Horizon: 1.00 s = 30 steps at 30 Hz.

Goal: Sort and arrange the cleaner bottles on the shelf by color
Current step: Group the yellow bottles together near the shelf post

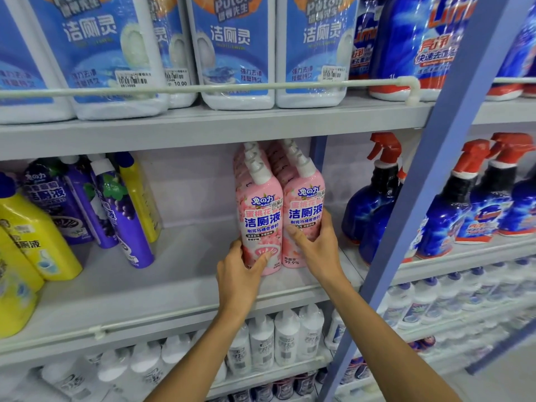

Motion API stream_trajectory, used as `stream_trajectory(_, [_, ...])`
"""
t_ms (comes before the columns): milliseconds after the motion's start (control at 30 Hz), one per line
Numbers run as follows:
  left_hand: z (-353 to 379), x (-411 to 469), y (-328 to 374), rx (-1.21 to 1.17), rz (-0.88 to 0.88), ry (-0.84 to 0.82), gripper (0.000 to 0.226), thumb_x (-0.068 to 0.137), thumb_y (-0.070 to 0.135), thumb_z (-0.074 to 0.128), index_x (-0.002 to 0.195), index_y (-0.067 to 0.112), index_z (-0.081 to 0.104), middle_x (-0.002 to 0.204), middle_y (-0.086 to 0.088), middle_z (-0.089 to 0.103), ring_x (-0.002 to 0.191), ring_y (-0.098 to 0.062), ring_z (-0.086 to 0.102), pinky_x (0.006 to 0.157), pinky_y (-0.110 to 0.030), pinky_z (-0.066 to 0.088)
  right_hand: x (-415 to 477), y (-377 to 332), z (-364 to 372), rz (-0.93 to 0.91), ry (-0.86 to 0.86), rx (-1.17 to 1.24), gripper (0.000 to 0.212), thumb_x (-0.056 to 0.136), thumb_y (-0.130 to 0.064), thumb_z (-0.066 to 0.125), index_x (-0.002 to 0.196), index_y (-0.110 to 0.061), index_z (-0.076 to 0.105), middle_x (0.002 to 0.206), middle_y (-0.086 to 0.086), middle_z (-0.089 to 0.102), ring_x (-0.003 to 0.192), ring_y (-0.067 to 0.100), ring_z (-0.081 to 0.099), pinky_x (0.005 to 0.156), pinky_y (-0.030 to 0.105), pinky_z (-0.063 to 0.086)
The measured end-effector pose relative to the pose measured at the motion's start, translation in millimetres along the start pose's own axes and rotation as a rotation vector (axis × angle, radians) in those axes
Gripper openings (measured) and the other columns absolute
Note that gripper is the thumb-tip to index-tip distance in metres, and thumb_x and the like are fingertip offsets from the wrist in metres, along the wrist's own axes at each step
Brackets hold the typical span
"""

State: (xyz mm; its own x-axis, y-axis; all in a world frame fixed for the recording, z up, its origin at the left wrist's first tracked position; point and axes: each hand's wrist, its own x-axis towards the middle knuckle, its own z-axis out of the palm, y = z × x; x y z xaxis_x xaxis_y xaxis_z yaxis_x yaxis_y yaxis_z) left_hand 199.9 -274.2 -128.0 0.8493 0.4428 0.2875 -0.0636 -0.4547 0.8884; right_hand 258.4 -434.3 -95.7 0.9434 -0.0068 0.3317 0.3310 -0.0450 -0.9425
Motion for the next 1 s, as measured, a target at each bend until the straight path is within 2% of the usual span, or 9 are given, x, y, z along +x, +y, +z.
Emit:
stream_trajectory(167, [-2.6, -0.1, 0.9, -0.006, -0.017, -0.014, 0.043, 0.079, 0.039, 0.085, 0.114, 0.022, 0.066, 0.104, 0.013, 0.077, 0.094, -0.007, 0.074, 0.085, -0.040, 0.063, 0.1, 3.9, -0.4, -0.007, -0.006, -0.018, 0.066, 0.083, -0.030, 0.082, 0.138, -0.017, 0.048, 0.122, -0.007, 0.070, 0.107, 0.003, 0.069, 0.086, 0.020, 0.057])
stream_trajectory(433, [-11.6, 1.3, 5.1, -0.028, -0.022, -0.053, 0.039, 0.079, 0.027, 0.088, 0.115, 0.019, 0.072, 0.103, 0.012, 0.078, 0.090, 0.000, 0.074, 0.084, -0.034, 0.064, -1.3, -0.8, -3.6, -0.019, -0.050, -0.023, 0.057, 0.088, -0.023, 0.079, 0.134, -0.026, 0.047, 0.122, -0.012, 0.068, 0.106, -0.002, 0.068, 0.082, 0.014, 0.054])
stream_trajectory(567, [-21.1, 1.6, 13.0, -0.108, -0.055, -0.101, 0.028, 0.087, 0.032, 0.081, 0.111, 0.019, 0.076, 0.097, 0.011, 0.079, 0.088, -0.002, 0.075, 0.079, -0.024, 0.062, -4.4, -2.3, -7.0, -0.030, -0.071, -0.038, 0.050, 0.093, -0.032, 0.072, 0.138, -0.023, 0.050, 0.123, -0.011, 0.069, 0.107, 0.000, 0.068, 0.083, 0.014, 0.054])
stream_trajectory(667, [-31.5, 0.4, 22.5, -0.178, -0.089, -0.162, 0.026, 0.098, 0.038, 0.066, 0.114, 0.019, 0.074, 0.099, 0.011, 0.079, 0.088, 0.002, 0.074, 0.074, -0.012, 0.056, -6.2, 0.6, -13.6, 0.014, -0.085, -0.036, 0.046, 0.101, -0.040, 0.057, 0.143, -0.020, 0.051, 0.122, -0.007, 0.070, 0.096, 0.008, 0.072, 0.079, 0.023, 0.058])
stream_trajectory(767, [-41.8, 4.8, 20.2, -0.220, -0.102, -0.189, 0.027, 0.106, 0.039, 0.050, 0.121, 0.027, 0.069, 0.111, 0.020, 0.073, 0.099, 0.013, 0.067, 0.081, -0.005, 0.049, -9.7, -0.4, -22.8, 0.090, -0.065, -0.025, 0.055, 0.102, -0.061, 0.043, 0.145, -0.029, 0.054, 0.134, -0.011, 0.066, 0.120, 0.004, 0.064, 0.102, 0.030, 0.051])
stream_trajectory(800, [-47.0, 7.2, 17.9, -0.227, -0.102, -0.169, 0.031, 0.107, 0.041, 0.048, 0.127, 0.027, 0.067, 0.120, 0.016, 0.072, 0.108, 0.011, 0.064, 0.091, -0.008, 0.048, -13.2, -3.6, -24.5, 0.117, -0.058, -0.018, 0.052, 0.102, -0.064, 0.039, 0.140, -0.033, 0.058, 0.132, -0.015, 0.067, 0.122, -0.001, 0.062, 0.103, 0.027, 0.049])
stream_trajectory(900, [-68.3, 12.6, 4.2, -0.259, -0.118, -0.078, 0.066, 0.097, 0.060, 0.053, 0.147, 0.018, 0.055, 0.148, 0.001, 0.059, 0.136, -0.013, 0.054, 0.119, -0.038, 0.040, -29.8, -14.4, -25.7, 0.181, -0.023, 0.017, 0.035, 0.107, -0.055, 0.033, 0.119, -0.042, 0.063, 0.111, -0.036, 0.068, 0.111, -0.016, 0.060, 0.094, 0.013, 0.045])
stream_trajectory(967, [-83.2, 11.1, 0.0, -0.309, -0.150, -0.035, 0.072, 0.092, 0.059, 0.057, 0.150, 0.017, 0.051, 0.139, 0.009, 0.063, 0.130, -0.006, 0.058, 0.118, -0.042, 0.042, -44.3, -20.7, -26.4, 0.182, -0.018, 0.010, 0.043, 0.106, -0.059, 0.032, 0.131, -0.039, 0.060, 0.122, -0.034, 0.065, 0.120, -0.014, 0.056, 0.103, 0.018, 0.043])
stream_trajectory(1000, [-91.5, 9.3, -2.8, -0.333, -0.152, -0.025, 0.065, 0.096, 0.050, 0.062, 0.150, 0.016, 0.049, 0.130, 0.018, 0.064, 0.123, 0.004, 0.059, 0.115, -0.035, 0.045, -53.5, -22.1, -25.8, 0.179, -0.005, 0.011, 0.050, 0.105, -0.061, 0.031, 0.140, -0.036, 0.057, 0.130, -0.030, 0.062, 0.126, -0.011, 0.054, 0.109, 0.022, 0.041])
